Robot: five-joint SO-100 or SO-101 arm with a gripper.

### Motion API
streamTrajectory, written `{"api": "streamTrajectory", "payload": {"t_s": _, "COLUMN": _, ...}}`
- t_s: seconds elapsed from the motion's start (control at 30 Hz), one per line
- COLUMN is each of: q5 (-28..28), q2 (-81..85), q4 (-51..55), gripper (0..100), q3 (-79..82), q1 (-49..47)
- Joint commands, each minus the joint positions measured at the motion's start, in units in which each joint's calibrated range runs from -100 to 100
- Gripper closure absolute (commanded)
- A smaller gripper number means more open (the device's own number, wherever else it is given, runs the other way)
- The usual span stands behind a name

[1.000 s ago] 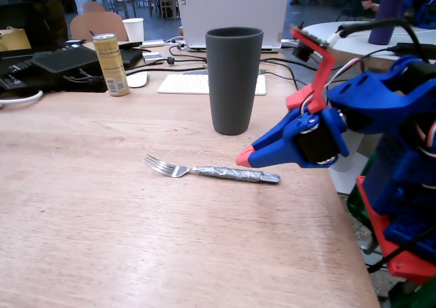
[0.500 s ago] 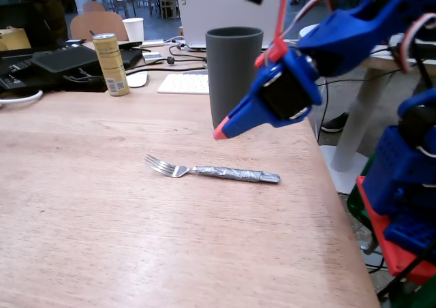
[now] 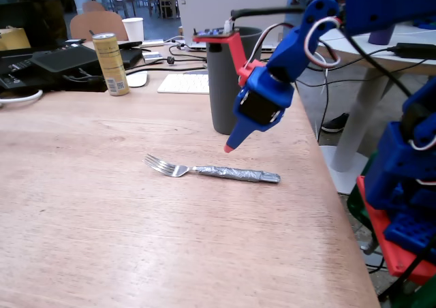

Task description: Grab the fork and place it in gray glass

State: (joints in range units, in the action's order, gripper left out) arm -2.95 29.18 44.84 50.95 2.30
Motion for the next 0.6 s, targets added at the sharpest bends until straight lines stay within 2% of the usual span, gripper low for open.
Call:
{"api": "streamTrajectory", "payload": {"t_s": 0.0, "q5": -2.6, "q2": -2.3, "q4": 1.0, "gripper": 93, "q3": -4.1, "q1": 0.7}}
{"api": "streamTrajectory", "payload": {"t_s": 0.13, "q5": -4.2, "q2": -8.4, "q4": 0.1, "gripper": 79, "q3": -8.0, "q1": 0.9}}
{"api": "streamTrajectory", "payload": {"t_s": 0.27, "q5": -4.4, "q2": -12.2, "q4": 0.4, "gripper": 78, "q3": -10.0, "q1": 1.1}}
{"api": "streamTrajectory", "payload": {"t_s": 0.37, "q5": -4.6, "q2": -14.1, "q4": 0.8, "gripper": 78, "q3": -10.0, "q1": 8.2}}
{"api": "streamTrajectory", "payload": {"t_s": 0.47, "q5": -7.3, "q2": -15.1, "q4": 0.6, "gripper": 77, "q3": -10.0, "q1": 10.1}}
{"api": "streamTrajectory", "payload": {"t_s": 0.57, "q5": -7.3, "q2": -15.1, "q4": 0.5, "gripper": 77, "q3": -10.0, "q1": 10.1}}
